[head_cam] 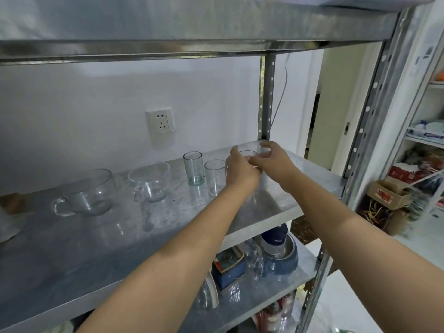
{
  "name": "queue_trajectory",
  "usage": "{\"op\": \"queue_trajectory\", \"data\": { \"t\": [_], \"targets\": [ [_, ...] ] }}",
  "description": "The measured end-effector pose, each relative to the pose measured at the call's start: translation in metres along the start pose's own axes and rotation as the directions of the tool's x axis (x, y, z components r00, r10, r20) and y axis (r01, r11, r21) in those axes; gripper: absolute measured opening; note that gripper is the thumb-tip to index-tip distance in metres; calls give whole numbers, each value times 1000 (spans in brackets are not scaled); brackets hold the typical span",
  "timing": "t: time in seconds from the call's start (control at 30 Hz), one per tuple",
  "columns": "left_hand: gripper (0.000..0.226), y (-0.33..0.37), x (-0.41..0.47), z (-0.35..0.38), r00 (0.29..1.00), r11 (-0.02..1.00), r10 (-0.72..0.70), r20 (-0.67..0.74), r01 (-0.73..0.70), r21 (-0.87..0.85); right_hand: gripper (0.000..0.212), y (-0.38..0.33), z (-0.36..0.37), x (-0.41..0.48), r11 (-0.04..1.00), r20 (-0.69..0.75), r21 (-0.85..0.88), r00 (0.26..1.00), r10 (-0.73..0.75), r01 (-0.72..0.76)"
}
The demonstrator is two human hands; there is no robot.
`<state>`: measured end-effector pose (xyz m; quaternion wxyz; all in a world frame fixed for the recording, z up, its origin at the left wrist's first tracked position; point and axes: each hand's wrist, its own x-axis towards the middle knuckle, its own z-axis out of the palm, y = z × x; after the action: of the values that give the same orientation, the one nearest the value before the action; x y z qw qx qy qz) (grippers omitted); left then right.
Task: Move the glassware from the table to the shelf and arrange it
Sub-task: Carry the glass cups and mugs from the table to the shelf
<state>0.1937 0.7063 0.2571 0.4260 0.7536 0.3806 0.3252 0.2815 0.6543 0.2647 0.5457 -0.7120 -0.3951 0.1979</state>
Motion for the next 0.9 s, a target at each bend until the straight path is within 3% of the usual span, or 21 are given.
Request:
{"op": "queue_trajectory", "data": {
  "t": [0.17, 0.37, 0.57, 0.9],
  "targets": [
    [69, 21, -19, -15, 985, 985, 173, -21, -174, -6, 70, -27, -21, -26, 998, -93, 14, 994, -60, 62],
    [45, 39, -52, 5, 906, 901, 424, 4, -422, -99, 75, -23, -58, -73, 998, -233, 18, 971, -53, 59],
    [43, 53, -109, 69, 856, 894, 437, 277, -380, -236, 68, 9, -114, -158, 999, -432, 15, 901, 51, -49],
    [43, 85, -246, 178, 586, 858, 512, 628, -312, -409, 54, 56, -197, -330, 971, -728, 123, 647, 228, -204]
  ]
}}
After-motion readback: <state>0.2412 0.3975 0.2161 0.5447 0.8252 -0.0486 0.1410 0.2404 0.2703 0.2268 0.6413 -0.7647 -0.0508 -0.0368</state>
